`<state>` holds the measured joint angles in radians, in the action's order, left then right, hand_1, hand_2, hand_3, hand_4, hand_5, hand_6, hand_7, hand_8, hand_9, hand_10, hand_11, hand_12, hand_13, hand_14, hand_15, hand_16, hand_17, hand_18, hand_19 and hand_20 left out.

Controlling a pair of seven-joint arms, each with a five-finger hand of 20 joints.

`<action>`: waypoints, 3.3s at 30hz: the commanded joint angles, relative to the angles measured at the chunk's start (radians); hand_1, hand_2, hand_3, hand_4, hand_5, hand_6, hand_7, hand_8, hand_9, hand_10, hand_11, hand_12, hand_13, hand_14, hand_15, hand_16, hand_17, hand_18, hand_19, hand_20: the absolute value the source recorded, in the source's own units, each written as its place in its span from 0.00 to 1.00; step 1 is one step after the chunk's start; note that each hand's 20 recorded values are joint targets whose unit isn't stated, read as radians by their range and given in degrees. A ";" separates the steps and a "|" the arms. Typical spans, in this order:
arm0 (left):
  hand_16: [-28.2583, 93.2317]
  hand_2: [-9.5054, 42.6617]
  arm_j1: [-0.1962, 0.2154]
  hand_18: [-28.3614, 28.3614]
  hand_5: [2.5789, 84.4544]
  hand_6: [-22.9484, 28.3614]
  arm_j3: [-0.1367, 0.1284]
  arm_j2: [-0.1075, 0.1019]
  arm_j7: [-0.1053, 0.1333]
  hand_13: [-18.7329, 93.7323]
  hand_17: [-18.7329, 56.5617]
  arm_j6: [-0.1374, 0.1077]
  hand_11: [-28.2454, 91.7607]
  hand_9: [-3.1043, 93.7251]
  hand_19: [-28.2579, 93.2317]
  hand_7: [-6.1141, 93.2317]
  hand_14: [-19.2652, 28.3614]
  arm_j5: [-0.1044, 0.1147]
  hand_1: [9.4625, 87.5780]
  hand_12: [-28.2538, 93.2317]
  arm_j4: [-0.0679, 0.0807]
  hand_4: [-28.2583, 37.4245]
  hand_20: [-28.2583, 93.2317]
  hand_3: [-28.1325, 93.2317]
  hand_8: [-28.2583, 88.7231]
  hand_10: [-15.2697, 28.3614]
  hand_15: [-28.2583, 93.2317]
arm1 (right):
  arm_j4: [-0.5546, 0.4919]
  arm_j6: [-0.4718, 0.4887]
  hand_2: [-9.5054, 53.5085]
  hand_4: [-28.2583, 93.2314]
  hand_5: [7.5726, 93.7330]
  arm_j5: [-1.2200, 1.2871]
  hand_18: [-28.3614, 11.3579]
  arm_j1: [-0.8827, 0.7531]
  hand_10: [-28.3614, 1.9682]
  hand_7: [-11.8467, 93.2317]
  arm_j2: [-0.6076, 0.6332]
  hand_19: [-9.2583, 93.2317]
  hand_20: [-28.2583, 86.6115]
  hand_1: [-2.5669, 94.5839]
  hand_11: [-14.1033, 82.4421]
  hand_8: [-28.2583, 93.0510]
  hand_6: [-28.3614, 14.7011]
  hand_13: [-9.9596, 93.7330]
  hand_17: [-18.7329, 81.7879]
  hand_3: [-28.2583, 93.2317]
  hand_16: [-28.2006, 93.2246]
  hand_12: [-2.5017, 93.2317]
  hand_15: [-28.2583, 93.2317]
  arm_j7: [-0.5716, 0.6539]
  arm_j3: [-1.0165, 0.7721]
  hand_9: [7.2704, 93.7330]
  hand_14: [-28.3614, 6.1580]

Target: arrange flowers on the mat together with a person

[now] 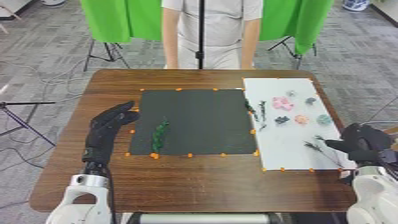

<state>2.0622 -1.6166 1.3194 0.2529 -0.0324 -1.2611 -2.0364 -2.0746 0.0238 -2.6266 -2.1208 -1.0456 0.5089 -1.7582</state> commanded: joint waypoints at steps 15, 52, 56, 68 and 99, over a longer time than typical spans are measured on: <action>0.25 0.13 0.007 0.74 0.59 0.54 0.002 0.003 -0.015 0.53 0.38 0.009 0.43 0.55 0.33 0.22 0.80 0.000 0.26 0.37 0.003 0.19 0.41 0.76 0.20 0.68 0.42 | 0.146 -0.229 0.00 0.17 0.79 -0.069 0.35 0.060 0.63 0.32 -0.008 0.48 0.64 0.71 0.41 0.26 0.72 0.84 0.52 0.33 0.53 0.28 0.58 0.062 0.123 0.87 0.62; 0.25 0.11 0.017 0.75 0.59 0.56 -0.010 -0.021 -0.054 0.52 0.37 -0.026 0.43 0.54 0.33 0.21 0.81 0.024 0.28 0.37 0.049 0.19 0.41 0.77 0.20 0.68 0.43 | 0.050 -0.216 0.00 0.55 0.93 0.123 0.32 0.462 0.61 0.35 -0.316 0.54 0.64 0.93 0.46 0.33 0.68 0.83 0.51 0.00 0.56 0.40 0.79 0.004 0.682 0.98 0.50; 0.25 0.10 0.024 0.75 0.59 0.56 -0.014 -0.027 -0.052 0.52 0.37 -0.040 0.43 0.54 0.34 0.21 0.81 0.035 0.28 0.37 0.048 0.19 0.41 0.77 0.20 0.69 0.43 | 0.082 -0.210 0.00 0.55 0.94 0.164 0.31 0.485 0.60 0.35 -0.330 0.55 0.64 0.94 0.48 0.33 0.68 0.82 0.50 0.00 0.56 0.40 0.80 0.016 0.722 0.97 0.49; 0.24 0.10 0.015 0.75 0.59 0.56 0.002 -0.035 -0.058 0.52 0.37 -0.028 0.44 0.53 0.34 0.21 0.81 0.029 0.28 0.37 0.050 0.18 0.41 0.77 0.21 0.69 0.43 | 0.201 -0.227 0.00 0.56 0.94 0.232 0.29 0.545 0.58 0.35 -0.368 0.59 0.64 0.94 0.53 0.33 0.67 0.81 0.49 0.00 0.56 0.38 0.83 0.034 0.807 0.96 0.46; 0.24 0.10 -0.001 0.74 0.59 0.57 0.018 -0.024 -0.063 0.51 0.37 -0.001 0.44 0.53 0.34 0.19 0.81 0.022 0.28 0.37 0.060 0.19 0.41 0.76 0.21 0.71 0.44 | 0.342 -0.249 0.00 0.57 0.92 0.259 0.29 0.591 0.58 0.38 -0.390 0.60 0.62 0.90 0.59 0.33 0.68 0.80 0.49 0.00 0.56 0.32 0.85 0.018 0.865 0.94 0.47</action>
<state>2.0614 -1.6063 1.2853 0.2011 -0.0488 -1.2345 -1.9862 -1.7435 -0.2036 -2.3708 -1.5447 -1.4182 0.5405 -0.9153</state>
